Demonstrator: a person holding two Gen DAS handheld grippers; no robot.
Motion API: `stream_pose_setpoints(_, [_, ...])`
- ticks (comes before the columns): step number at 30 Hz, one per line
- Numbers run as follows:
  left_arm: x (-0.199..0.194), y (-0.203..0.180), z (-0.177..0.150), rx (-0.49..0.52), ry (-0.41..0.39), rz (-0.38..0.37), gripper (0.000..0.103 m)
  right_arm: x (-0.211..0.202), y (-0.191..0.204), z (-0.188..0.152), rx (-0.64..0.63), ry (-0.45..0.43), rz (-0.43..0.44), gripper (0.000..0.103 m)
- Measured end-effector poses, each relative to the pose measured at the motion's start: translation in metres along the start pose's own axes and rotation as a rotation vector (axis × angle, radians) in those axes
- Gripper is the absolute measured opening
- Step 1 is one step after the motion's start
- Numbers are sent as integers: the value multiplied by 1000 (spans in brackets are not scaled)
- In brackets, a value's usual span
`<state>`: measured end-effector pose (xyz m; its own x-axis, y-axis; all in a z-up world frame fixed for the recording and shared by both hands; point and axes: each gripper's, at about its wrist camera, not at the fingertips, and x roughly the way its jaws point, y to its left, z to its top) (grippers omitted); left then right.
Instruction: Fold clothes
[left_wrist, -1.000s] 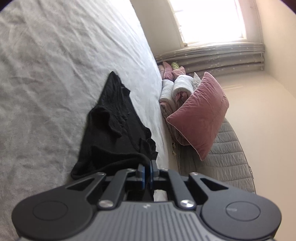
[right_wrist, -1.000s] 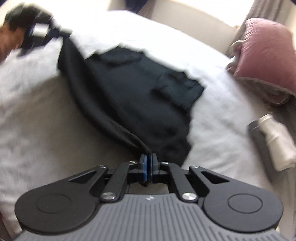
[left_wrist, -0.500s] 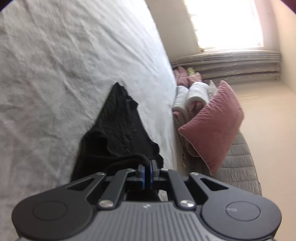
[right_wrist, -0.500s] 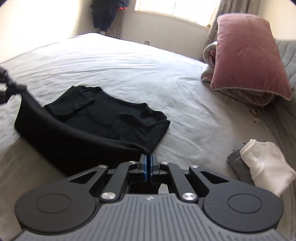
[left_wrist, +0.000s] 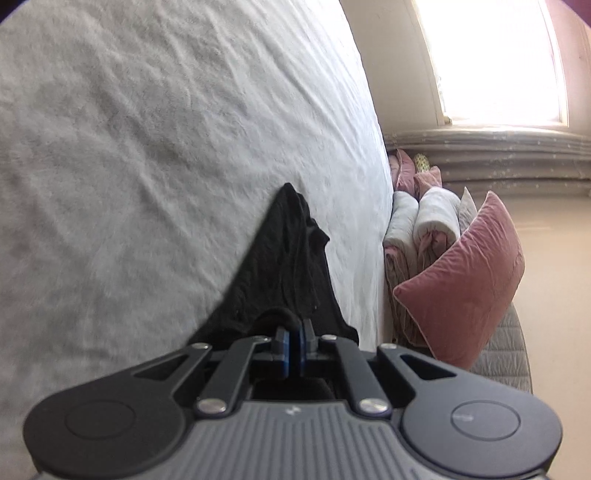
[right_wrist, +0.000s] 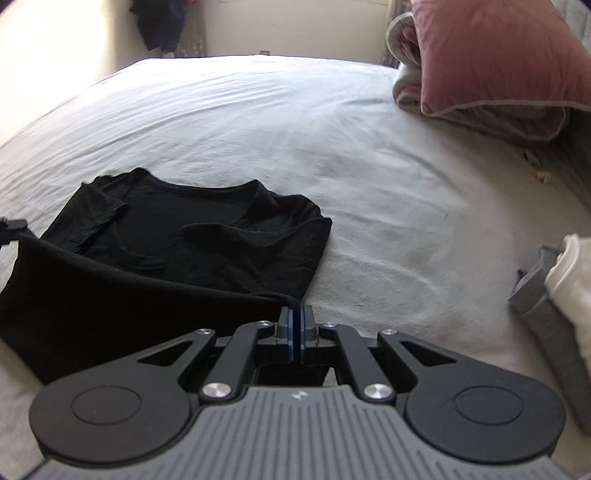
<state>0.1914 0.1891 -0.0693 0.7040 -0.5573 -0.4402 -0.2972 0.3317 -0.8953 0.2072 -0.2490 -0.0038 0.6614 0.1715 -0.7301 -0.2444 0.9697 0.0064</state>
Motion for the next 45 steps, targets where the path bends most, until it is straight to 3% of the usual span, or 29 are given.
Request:
stream_pose_setpoints(3, [5, 3, 2, 11, -15, -18, 6, 13, -5, -2, 52, 3, 5, 5])
stream_pose_setpoints(4, [4, 2, 2, 23, -20, -14, 14, 15, -6, -3, 62, 1, 1, 7])
stream_pose_setpoints(5, [2, 0, 1, 42, -28, -9, 22, 17, -6, -3, 70, -2, -4, 16])
stream_pose_setpoints(6, [0, -1, 1, 62, -36, -4, 39, 16, -6, -4, 73, -11, -13, 19])
stream_pose_setpoints(7, [-2, -4, 1, 86, -44, 4, 47, 16, -6, -4, 76, -22, -22, 31])
stream_pose_setpoints(8, [-6, -7, 1, 116, -52, 18, 47, 13, -6, -5, 80, -36, -29, 44])
stream_pose_setpoints(9, [-9, -10, 1, 145, -59, 32, 50, 9, -7, -5, 83, -52, -37, 48])
stream_pose_setpoints(13, [-15, -18, -1, 243, -16, 148, 54, -1, -18, -7, 134, -47, -35, 48])
stream_pose_setpoints(17, [-24, -23, -9, 322, 52, 246, 57, -15, -34, -20, 239, 4, 38, 53])
stream_pose_setpoints(22, [-43, -25, -16, 311, 101, 331, 62, -41, -48, -44, 402, 62, 123, 53])
stream_pose_setpoints(28, [-68, -23, -27, 326, 134, 281, 65, -65, -57, -79, 619, 97, 254, 53])
stream_pose_setpoints(35, [-64, 10, -72, 180, 211, 180, 63, -64, -44, -115, 762, 83, 369, 53])
stream_pose_setpoints(41, [-52, 18, -116, 144, -74, 129, 62, -47, -21, -127, 900, -74, 375, 54])
stream_pose_setpoints(45, [-40, 16, -131, 124, -269, 130, 55, -37, -11, -132, 1015, -218, 343, 48])
